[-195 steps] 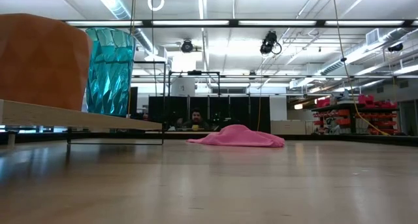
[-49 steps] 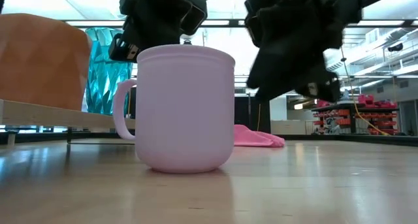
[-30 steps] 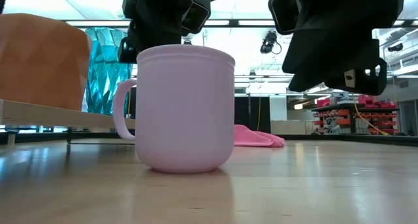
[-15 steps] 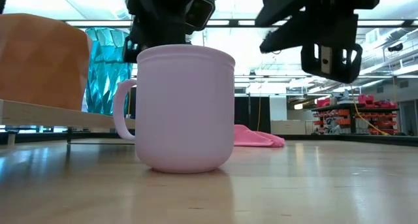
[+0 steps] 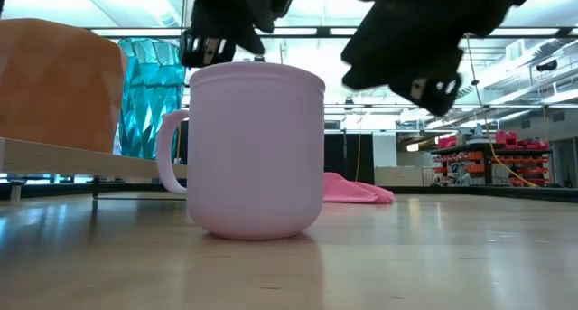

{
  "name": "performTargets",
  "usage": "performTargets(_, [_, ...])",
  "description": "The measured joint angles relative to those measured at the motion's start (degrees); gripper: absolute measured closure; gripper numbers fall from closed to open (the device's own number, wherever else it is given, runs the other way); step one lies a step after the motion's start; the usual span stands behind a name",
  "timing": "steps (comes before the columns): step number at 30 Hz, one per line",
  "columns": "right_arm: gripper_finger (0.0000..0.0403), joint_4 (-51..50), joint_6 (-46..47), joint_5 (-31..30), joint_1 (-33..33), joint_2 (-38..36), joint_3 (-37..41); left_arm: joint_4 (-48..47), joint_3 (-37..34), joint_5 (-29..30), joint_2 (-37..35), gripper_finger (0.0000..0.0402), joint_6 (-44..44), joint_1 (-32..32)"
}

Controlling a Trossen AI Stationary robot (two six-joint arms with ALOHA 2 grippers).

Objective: Stack small to large cups/mugs on shelf
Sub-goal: Put the purple cup on the shelf

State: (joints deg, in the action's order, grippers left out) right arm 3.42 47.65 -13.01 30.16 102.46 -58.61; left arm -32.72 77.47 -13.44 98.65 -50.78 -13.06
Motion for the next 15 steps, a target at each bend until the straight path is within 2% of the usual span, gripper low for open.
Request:
performTargets(5, [0.0341, 1.28, -6.9, 0.04, -1.77, 1.93, -0.02, -0.17, -0.01, -2.53, -0.32, 0.0308, 0.29, -1.17])
performTargets(9, [0.0352, 1.74, -7.13, 3.56, -2.86, 3.14, -0.02, -0.14, -0.02, -3.82, -0.35, 0.0308, 0.34, -2.08])
performTargets(15, [0.0355, 4.15, -7.31, 3.87, -2.83, 3.08, -0.04, -0.46, -0.02, -5.53, -0.54, 0.0316, -1.32, -3.49])
